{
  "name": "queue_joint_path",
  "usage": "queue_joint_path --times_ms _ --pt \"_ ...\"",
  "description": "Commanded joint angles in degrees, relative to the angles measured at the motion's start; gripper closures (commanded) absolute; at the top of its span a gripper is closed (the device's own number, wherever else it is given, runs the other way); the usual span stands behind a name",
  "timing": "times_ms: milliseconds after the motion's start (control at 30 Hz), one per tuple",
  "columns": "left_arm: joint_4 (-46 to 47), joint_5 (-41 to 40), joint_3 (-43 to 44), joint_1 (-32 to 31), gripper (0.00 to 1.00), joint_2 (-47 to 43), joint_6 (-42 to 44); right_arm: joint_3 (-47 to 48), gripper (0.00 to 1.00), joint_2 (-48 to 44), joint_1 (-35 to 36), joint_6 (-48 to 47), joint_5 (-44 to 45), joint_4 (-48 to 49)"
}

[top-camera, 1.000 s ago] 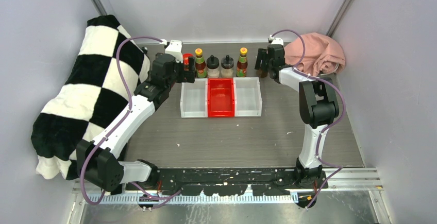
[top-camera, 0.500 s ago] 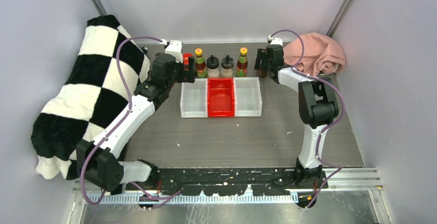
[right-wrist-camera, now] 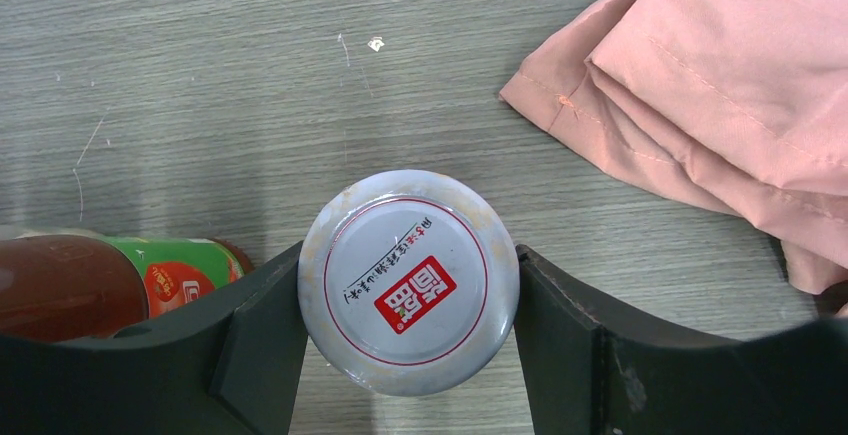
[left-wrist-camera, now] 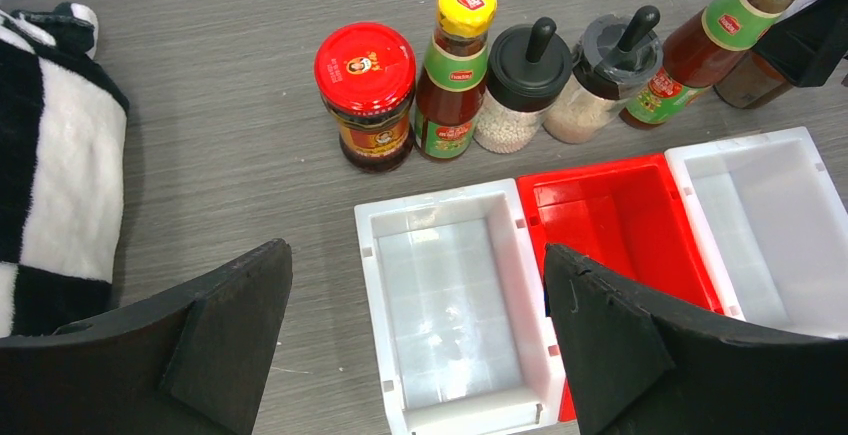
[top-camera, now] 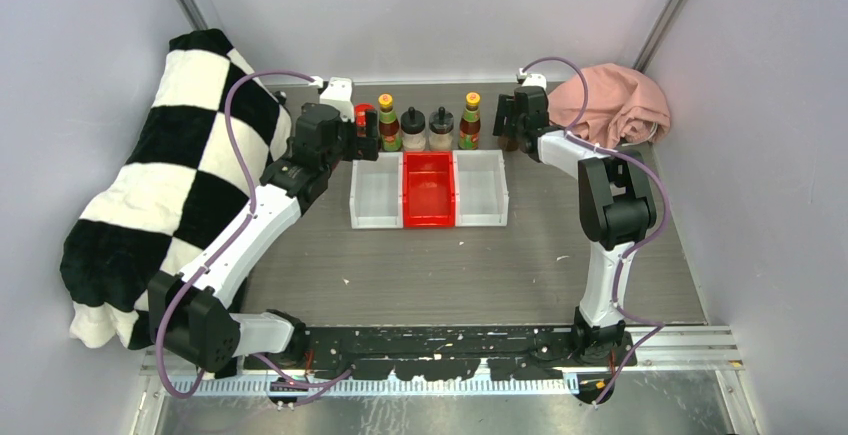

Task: Organize the condiment bottles
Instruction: Pick up the bottle from the center of the board.

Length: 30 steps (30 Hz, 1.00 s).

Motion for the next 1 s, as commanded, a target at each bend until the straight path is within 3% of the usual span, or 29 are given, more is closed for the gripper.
queue_joint_path --times_ms 0,967 --pt "2.4 0.0 -0.1 -0.4 0.03 -2.0 -0.3 1.7 0.99 -1.8 0.2 -1.9 2.0 -1.1" --pt "1.8 -1.1 -0.2 -1.2 0.04 -2.1 -0.1 4.5 0.99 -2.7 0.3 -2.3 2.0 -3.5"
